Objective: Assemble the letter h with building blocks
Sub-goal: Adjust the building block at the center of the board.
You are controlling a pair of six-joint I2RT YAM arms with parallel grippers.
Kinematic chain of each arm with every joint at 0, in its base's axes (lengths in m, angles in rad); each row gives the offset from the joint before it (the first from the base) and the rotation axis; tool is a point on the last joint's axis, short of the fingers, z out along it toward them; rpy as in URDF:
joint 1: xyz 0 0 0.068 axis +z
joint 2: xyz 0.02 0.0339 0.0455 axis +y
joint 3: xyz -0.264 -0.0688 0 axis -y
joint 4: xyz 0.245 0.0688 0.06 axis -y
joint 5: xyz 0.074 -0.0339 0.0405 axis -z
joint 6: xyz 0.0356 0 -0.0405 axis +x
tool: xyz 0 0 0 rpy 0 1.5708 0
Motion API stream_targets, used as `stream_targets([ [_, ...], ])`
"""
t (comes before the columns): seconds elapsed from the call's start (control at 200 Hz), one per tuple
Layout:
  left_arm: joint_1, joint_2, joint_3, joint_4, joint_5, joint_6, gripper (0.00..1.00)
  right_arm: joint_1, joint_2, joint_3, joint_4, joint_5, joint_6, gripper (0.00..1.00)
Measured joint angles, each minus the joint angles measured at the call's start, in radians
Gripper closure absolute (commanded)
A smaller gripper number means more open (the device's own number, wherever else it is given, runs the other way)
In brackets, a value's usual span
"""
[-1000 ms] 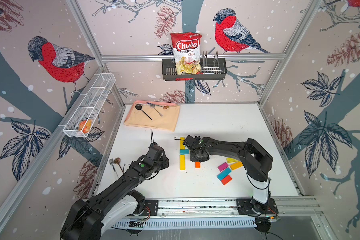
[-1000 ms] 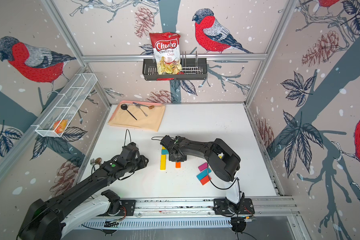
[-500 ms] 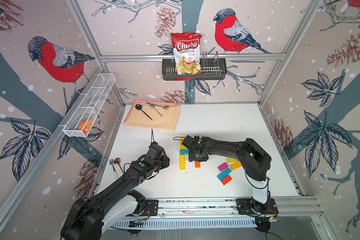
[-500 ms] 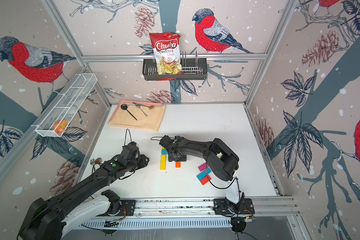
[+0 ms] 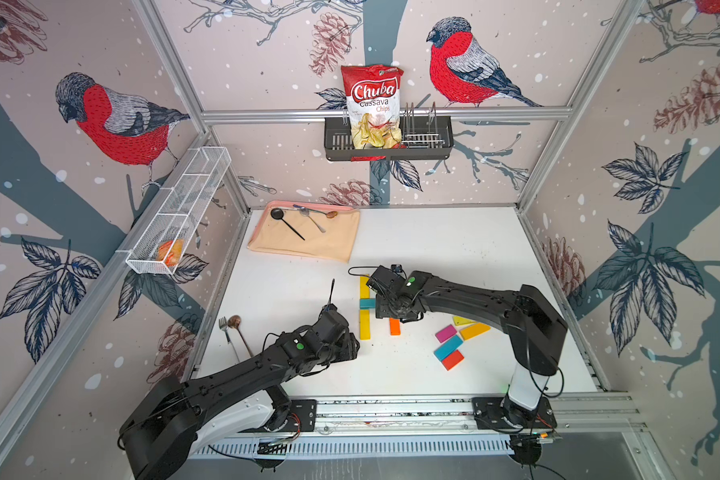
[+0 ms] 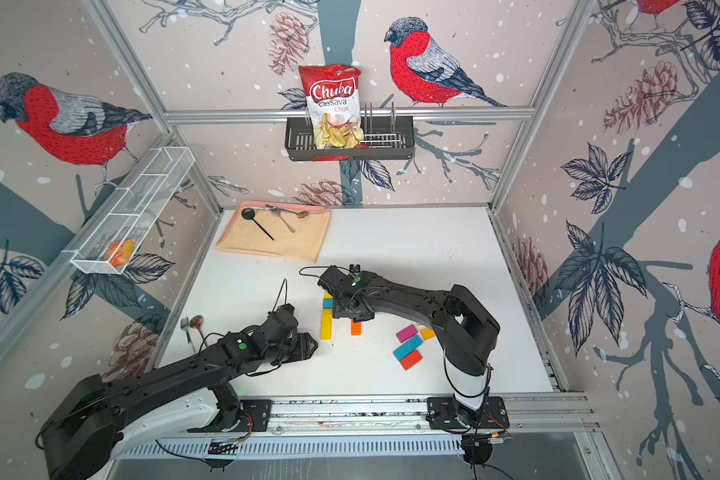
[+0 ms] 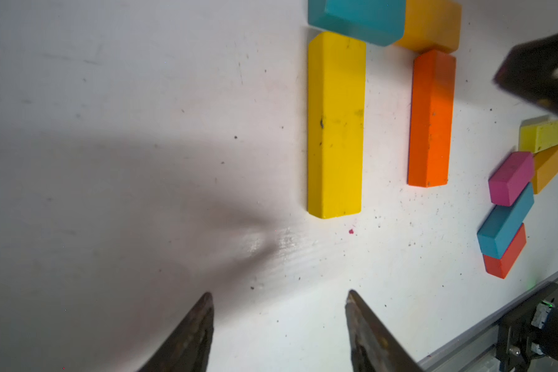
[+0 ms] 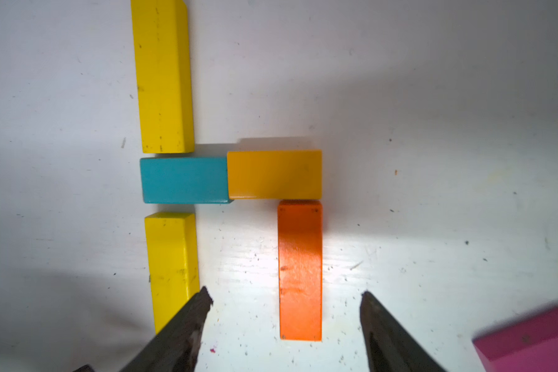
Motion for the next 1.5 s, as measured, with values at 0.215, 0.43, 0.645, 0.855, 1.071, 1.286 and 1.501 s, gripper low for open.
stream_targets([
  [0.215, -0.009, 0.081, 0.013, 0.028, 0.000, -0.010, 0.41, -0.011, -0.103, -0.035, -0.018, 0.027, 0.016, 0.25],
  [0.43, -0.009, 0.155, 0.037, 0.103, -0.014, -0.004, 0.38, -0.040, -0.184, -0.095, -0.011, 0.035, 0.033, 0.25],
  [0.645, -0.020, 0.204, 0.078, 0.079, -0.048, 0.018, 0.44, -0.067, -0.229, -0.136, -0.006, 0.033, 0.036, 0.26],
  [0.855, -0.085, 0.191, 0.131, -0.042, -0.099, 0.046, 0.66, -0.093, -0.256, -0.168, 0.014, 0.027, 0.037, 0.27],
  [1.071, -0.119, 0.254, 0.171, -0.031, -0.101, 0.058, 0.97, -0.103, -0.256, -0.173, 0.019, 0.023, 0.037, 0.28],
  [1.286, -0.120, 0.319, 0.172, 0.009, -0.097, 0.060, 1.00, -0.117, -0.285, -0.182, 0.019, 0.023, 0.036, 0.28],
  [1.501, -0.120, 0.336, 0.172, 0.034, -0.100, 0.060, 1.00, -0.130, -0.305, -0.198, 0.019, 0.023, 0.036, 0.28],
])
